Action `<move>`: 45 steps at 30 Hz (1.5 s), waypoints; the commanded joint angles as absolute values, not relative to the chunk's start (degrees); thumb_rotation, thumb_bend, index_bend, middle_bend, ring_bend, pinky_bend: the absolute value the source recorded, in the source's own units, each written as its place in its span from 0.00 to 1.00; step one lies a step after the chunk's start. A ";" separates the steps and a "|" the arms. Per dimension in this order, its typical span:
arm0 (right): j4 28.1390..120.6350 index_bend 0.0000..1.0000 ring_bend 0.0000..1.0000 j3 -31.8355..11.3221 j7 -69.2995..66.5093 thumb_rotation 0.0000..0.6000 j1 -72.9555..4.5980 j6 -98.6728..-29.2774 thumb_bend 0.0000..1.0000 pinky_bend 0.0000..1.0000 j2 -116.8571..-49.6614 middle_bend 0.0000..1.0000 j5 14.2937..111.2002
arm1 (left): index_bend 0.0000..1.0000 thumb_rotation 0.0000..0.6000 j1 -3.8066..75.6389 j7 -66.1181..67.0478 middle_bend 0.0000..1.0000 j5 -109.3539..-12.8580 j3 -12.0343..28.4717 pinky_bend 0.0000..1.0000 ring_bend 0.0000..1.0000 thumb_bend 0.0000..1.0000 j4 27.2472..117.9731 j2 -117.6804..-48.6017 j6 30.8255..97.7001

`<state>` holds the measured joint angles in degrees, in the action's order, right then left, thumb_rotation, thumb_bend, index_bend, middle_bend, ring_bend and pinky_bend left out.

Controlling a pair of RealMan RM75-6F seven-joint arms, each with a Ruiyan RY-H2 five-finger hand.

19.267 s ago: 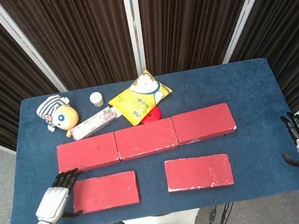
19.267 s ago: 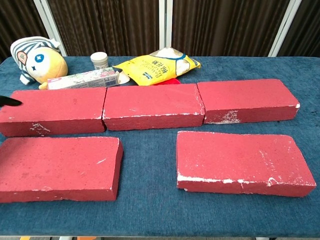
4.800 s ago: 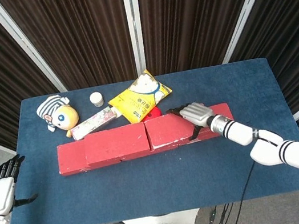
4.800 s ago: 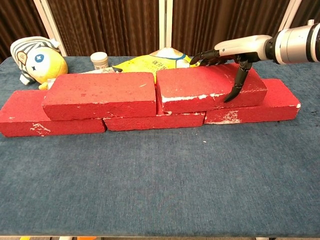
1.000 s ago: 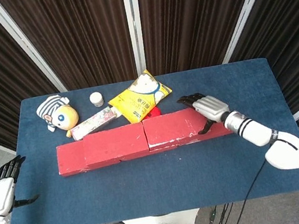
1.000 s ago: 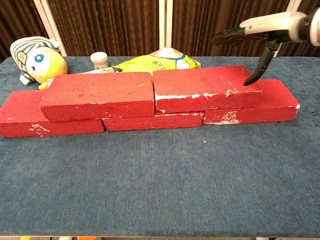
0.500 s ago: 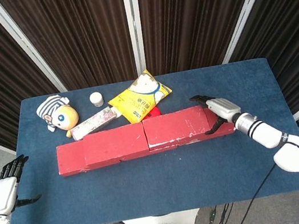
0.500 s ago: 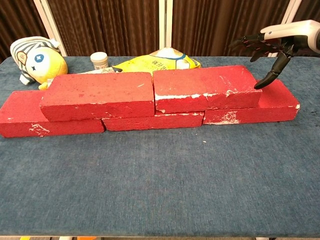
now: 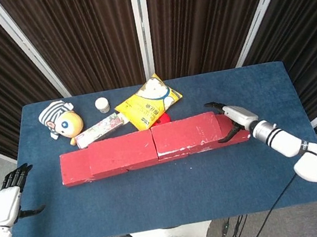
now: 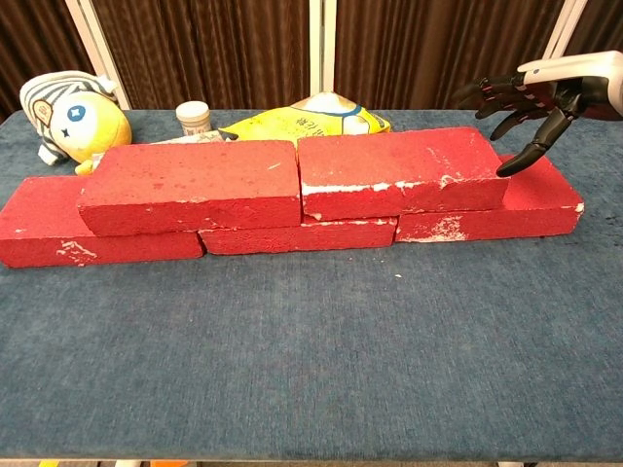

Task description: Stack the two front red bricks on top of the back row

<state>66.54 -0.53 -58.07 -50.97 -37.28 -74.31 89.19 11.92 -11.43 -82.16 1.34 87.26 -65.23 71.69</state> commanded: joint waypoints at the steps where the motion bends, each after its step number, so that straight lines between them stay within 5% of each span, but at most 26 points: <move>1: 64.80 0.00 0.00 0.12 -60.48 1.00 -51.15 -38.59 0.00 0.18 -75.62 0.00 90.59 | 0.00 1.00 11.89 -11.26 0.00 -82.01 1.34 0.01 0.00 0.00 87.44 -65.13 71.71; 34: 61.61 0.00 0.00 2.54 -64.88 1.00 -53.24 -40.97 0.00 0.24 -77.39 0.00 92.22 | 0.00 1.00 12.09 -11.01 0.00 -81.59 1.31 0.01 0.00 0.00 87.41 -65.19 71.35; 45: 66.27 0.00 0.00 2.65 -61.21 1.00 -52.00 -43.70 0.00 0.24 -72.39 0.00 91.77 | 0.00 1.00 12.94 -9.26 0.00 -81.87 1.53 0.01 0.00 0.00 88.17 -66.26 70.83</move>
<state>65.35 2.71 -62.09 -52.36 -43.17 -73.30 92.02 12.77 -9.49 -81.81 1.51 88.01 -66.07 71.00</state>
